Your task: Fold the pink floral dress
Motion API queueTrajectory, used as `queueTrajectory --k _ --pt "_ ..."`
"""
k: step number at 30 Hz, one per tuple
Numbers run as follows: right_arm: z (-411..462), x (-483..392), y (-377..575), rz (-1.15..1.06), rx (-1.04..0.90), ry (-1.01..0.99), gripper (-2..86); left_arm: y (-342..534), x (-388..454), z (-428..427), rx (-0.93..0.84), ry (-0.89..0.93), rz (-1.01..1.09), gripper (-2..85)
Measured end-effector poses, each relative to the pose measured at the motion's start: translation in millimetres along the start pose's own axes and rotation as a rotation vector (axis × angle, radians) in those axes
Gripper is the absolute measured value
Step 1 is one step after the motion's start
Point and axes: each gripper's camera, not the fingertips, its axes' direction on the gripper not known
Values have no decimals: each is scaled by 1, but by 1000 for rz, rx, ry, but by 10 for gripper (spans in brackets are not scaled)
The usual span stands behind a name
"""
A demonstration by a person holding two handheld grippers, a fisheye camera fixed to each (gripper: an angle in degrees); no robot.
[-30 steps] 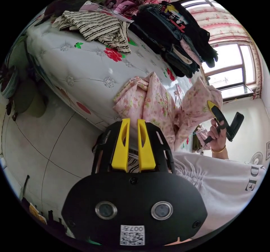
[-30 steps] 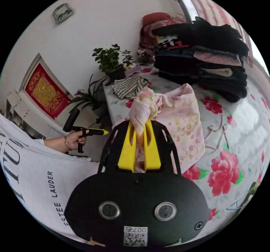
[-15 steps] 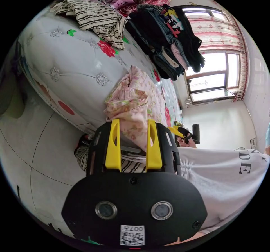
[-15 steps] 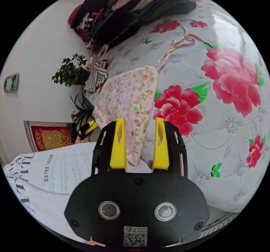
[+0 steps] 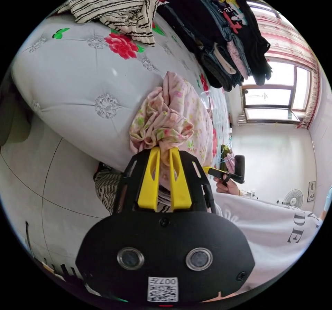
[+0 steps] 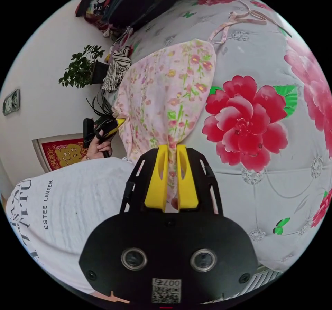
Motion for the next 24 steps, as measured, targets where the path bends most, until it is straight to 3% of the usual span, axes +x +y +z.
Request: queueTrajectory --k 10,15,19,24 --pt "-3 18 -8 52 13 -65 48 6 -21 -9 17 -33 88 99" --pt "-2 13 -15 2 9 -75 22 -17 -26 29 -18 -26 73 50" --pt "-31 16 -11 0 129 -145 7 -31 -34 47 -11 69 42 18" --pt "-91 23 -3 13 302 -272 2 -49 26 78 -30 165 226 -2"
